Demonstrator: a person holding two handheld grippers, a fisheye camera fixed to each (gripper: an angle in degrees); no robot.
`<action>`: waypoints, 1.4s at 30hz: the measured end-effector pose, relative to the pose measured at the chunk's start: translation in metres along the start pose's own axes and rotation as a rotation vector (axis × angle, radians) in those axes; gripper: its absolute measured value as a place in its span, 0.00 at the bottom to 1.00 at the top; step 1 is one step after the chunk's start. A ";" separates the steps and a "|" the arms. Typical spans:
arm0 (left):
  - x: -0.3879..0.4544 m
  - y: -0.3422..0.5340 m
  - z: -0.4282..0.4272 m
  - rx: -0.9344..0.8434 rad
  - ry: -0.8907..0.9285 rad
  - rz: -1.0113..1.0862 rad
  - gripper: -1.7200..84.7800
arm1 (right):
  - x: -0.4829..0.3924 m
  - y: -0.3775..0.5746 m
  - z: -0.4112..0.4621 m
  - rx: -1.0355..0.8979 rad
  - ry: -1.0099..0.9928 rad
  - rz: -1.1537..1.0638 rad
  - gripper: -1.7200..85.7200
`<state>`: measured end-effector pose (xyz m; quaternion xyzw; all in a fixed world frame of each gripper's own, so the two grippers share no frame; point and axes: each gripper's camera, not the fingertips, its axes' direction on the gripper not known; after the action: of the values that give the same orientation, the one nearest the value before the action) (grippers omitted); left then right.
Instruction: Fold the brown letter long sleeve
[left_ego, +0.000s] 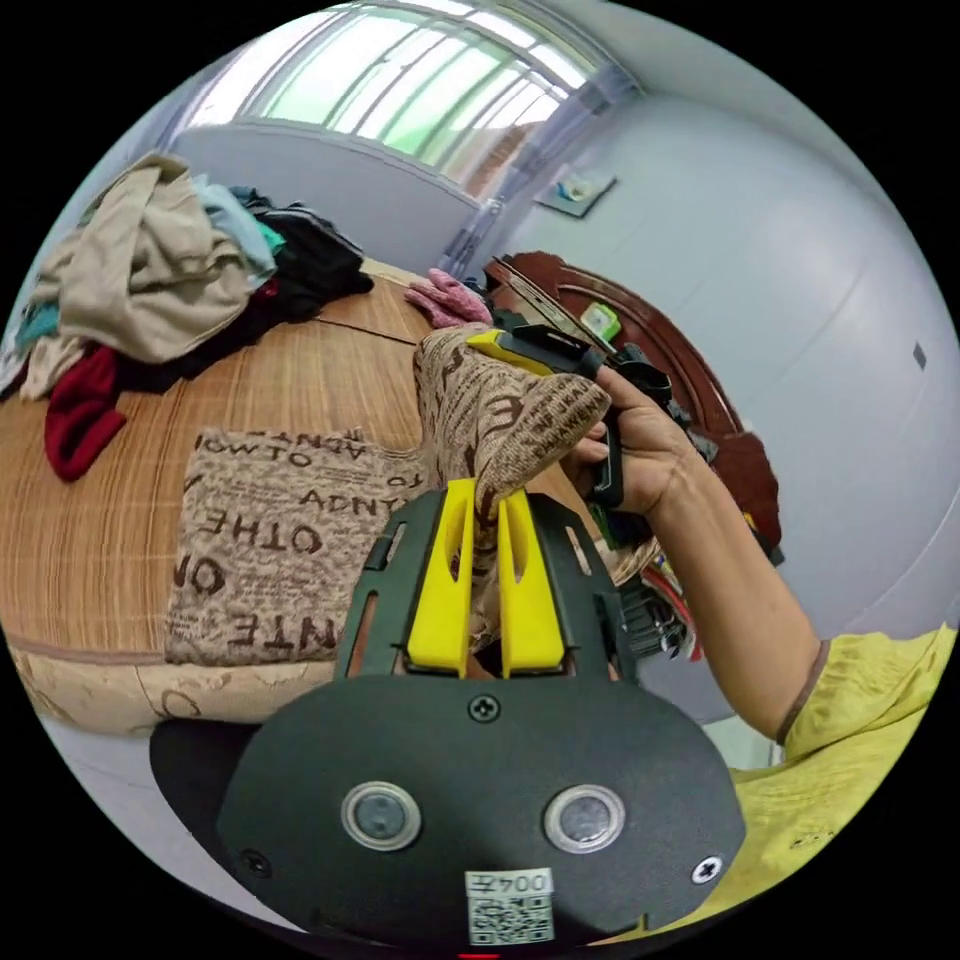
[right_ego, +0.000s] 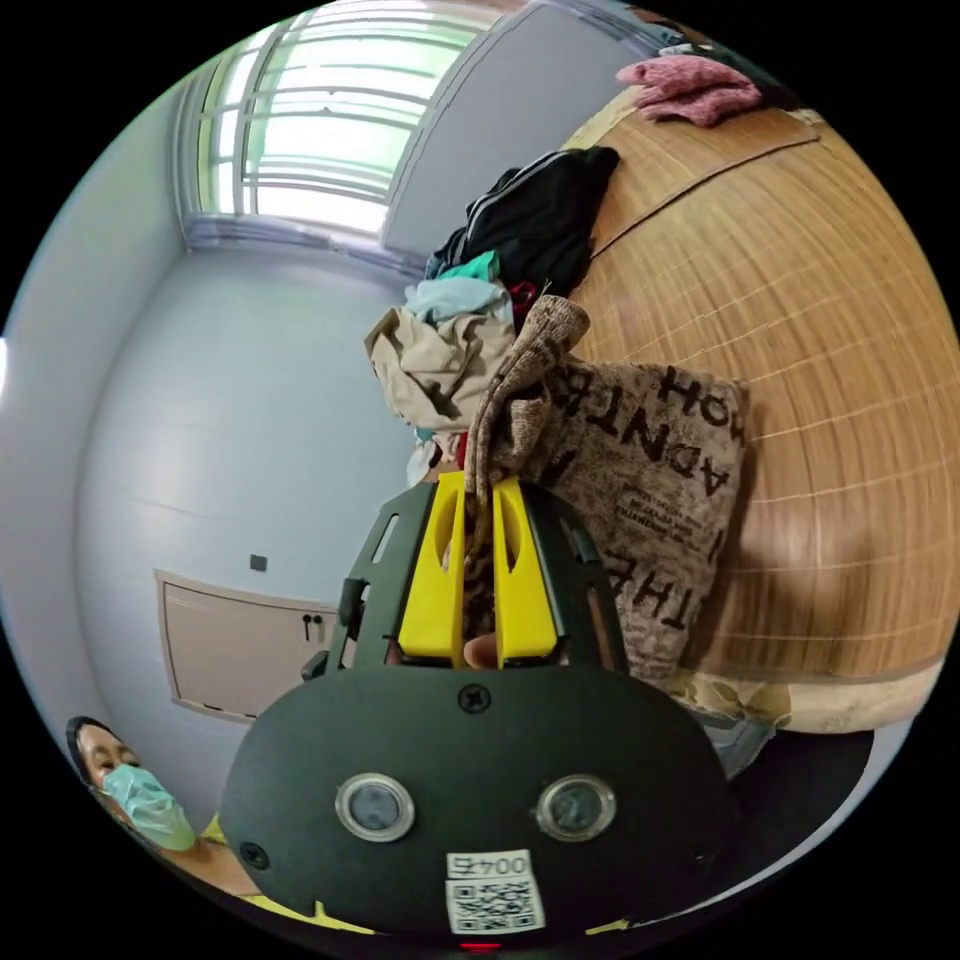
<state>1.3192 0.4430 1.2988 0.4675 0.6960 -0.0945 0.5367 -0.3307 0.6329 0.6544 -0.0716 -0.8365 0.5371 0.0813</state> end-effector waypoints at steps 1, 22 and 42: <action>-0.031 0.024 0.004 0.025 0.018 -0.052 0.03 | -0.009 -0.003 0.029 -0.023 0.025 -0.008 0.08; -0.319 0.453 0.232 0.155 0.255 -0.693 0.06 | -0.064 0.046 0.334 -0.288 0.171 -0.230 0.12; -0.294 0.554 0.359 0.163 0.264 -0.778 0.06 | -0.060 0.311 0.322 -0.060 0.793 -0.513 0.16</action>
<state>1.9682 0.3563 1.6037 0.2188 0.8737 -0.2842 0.3287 -0.3304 0.4630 0.2355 -0.0647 -0.7468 0.4067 0.5223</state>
